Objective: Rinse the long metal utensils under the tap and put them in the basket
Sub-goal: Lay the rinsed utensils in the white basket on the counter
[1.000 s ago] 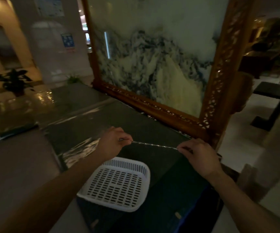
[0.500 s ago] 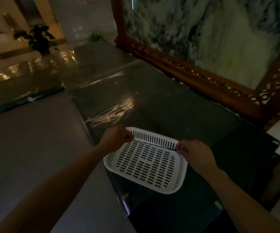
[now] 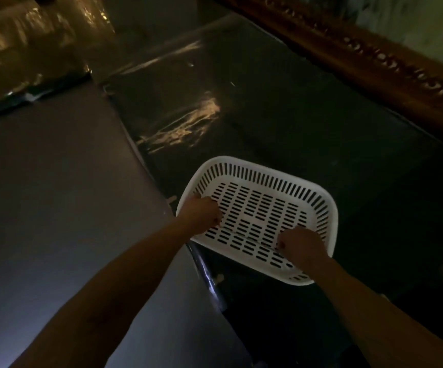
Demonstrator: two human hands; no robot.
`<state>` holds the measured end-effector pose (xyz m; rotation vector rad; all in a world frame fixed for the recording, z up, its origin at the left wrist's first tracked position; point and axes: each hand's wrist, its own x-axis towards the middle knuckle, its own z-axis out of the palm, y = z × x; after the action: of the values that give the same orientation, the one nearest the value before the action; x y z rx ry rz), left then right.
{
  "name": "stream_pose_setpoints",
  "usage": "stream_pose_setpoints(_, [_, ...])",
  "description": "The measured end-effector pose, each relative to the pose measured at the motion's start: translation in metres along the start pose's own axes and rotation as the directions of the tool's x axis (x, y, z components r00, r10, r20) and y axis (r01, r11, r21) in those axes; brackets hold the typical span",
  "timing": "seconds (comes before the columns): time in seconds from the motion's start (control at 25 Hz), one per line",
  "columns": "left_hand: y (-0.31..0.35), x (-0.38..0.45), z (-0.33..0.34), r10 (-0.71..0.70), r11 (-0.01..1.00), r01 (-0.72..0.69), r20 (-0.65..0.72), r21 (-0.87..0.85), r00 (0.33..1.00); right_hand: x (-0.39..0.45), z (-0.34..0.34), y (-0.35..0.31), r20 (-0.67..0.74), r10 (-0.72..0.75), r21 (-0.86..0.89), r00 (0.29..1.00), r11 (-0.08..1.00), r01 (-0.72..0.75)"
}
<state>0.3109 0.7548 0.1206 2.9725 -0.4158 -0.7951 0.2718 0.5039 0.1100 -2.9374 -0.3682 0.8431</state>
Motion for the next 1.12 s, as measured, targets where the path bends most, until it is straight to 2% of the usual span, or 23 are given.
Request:
stream_pose_setpoints(0.12, [-0.005, 0.010, 0.012, 0.013, 0.999, -0.013, 0.003, 0.035, 1.000, 0.008, 0.003, 0.003, 0.036, -0.010, -0.026, 0.999, 1.000, 0.011])
stream_pose_setpoints(0.2, [-0.004, 0.012, 0.012, -0.030, 0.999, 0.029, 0.014, 0.031, 0.999, 0.009, 0.003, 0.004, 0.036, -0.007, -0.044, 0.999, 0.999, 0.009])
stream_pose_setpoints(0.36, [-0.002, 0.011, 0.011, -0.094, 0.994, 0.095, 0.018, -0.054, 0.995, 0.008, 0.003, -0.001, 0.046, 0.016, -0.090, 0.999, 0.996, -0.012])
stream_pose_setpoints(0.44, [0.004, 0.005, 0.003, -0.060, 0.996, 0.057, -0.041, -0.071, 0.997, 0.000, -0.002, -0.001, -0.034, 0.027, -0.043, 0.999, 0.999, -0.028])
stream_pose_setpoints(0.52, [0.014, -0.005, -0.014, 0.014, 0.998, -0.024, -0.180, -0.051, 0.984, -0.014, -0.013, 0.003, -0.194, 0.039, 0.053, 0.980, 0.998, -0.029])
stream_pose_setpoints(0.6, [0.031, -0.020, -0.036, 0.037, 0.992, -0.075, -0.332, -0.100, 0.942, -0.037, -0.029, 0.013, -0.345, 0.083, 0.156, 0.935, 0.987, -0.030])
stream_pose_setpoints(0.72, [0.069, -0.046, -0.071, 0.081, 0.976, -0.164, -0.457, -0.145, 0.886, -0.078, -0.054, 0.038, -0.507, 0.133, 0.176, 0.852, 0.983, -0.049])
stream_pose_setpoints(0.92, [0.163, -0.091, -0.131, 0.216, 0.960, -0.275, -0.505, -0.045, 0.836, -0.175, -0.091, 0.089, -0.694, 0.161, 0.105, 0.702, 0.987, -0.122])
stream_pose_setpoints(1.0, [0.208, -0.110, -0.144, 0.266, 0.947, -0.321, -0.561, 0.001, 0.784, -0.223, -0.100, 0.113, -0.750, 0.171, 0.103, 0.639, 0.984, -0.142])
stream_pose_setpoints(1.12, [0.273, -0.134, -0.152, 0.354, 0.899, -0.437, -0.651, 0.038, 0.672, -0.297, -0.105, 0.152, -0.805, 0.216, 0.134, 0.552, 0.973, -0.186])
